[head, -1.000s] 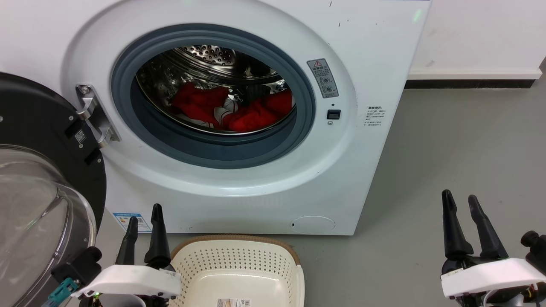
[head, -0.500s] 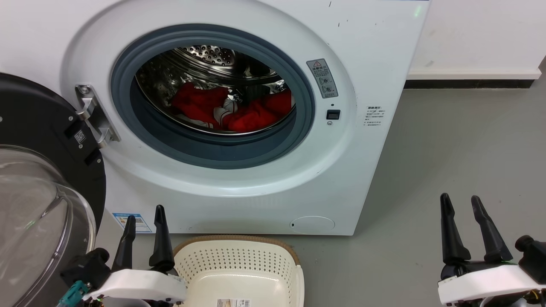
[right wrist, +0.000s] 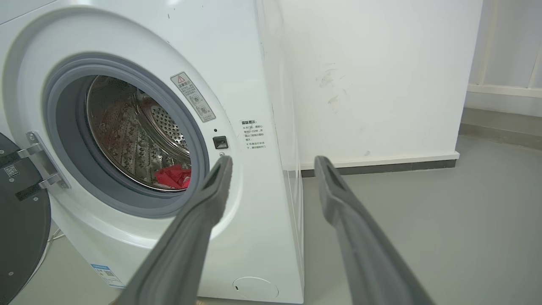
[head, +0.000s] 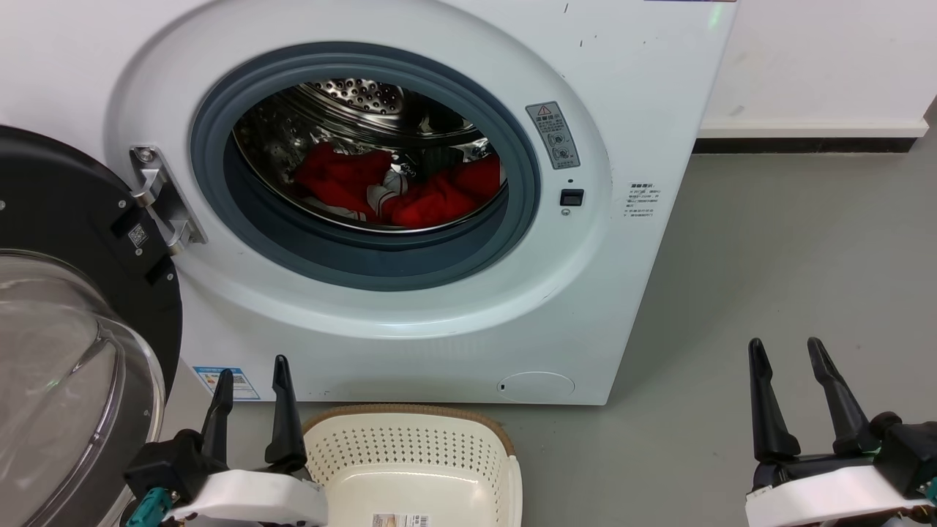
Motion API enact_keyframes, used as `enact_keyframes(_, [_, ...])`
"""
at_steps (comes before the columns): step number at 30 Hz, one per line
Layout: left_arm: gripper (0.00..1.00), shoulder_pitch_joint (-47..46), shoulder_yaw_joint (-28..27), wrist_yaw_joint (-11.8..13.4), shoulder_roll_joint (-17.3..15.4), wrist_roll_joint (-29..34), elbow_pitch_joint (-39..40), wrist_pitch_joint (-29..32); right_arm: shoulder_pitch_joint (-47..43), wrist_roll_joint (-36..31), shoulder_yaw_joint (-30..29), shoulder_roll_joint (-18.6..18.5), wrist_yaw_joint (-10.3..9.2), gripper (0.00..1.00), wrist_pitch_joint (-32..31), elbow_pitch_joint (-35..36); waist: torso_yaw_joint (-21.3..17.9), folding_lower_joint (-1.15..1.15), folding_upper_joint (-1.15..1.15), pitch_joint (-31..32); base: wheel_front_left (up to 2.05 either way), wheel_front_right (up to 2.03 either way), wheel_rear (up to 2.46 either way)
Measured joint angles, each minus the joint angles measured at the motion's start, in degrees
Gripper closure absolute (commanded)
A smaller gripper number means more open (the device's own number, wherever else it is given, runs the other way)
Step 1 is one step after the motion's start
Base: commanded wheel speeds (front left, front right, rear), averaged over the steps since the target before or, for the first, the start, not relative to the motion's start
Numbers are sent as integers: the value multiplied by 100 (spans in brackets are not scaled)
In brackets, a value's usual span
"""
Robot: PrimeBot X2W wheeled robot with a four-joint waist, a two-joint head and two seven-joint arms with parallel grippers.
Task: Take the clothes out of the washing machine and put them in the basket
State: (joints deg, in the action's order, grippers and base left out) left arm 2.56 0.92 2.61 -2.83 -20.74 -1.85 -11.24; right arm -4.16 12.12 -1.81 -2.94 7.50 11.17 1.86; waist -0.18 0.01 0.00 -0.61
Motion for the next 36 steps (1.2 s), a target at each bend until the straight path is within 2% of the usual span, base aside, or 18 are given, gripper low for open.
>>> enact_keyframes(22, [0, 155, 34, 11, -2, 1025, 32, -307, -181, -1079, 43, 0, 0, 0, 301, 242, -31, 0, 0, -21, 0, 0, 0])
enact_keyframes(36, [0, 183, 24, 53, -3, 1301, -38, -375, -232, -1328, 64, -1, 0, 0, 391, 227, -43, 0, 0, -29, 0, 0, 0])
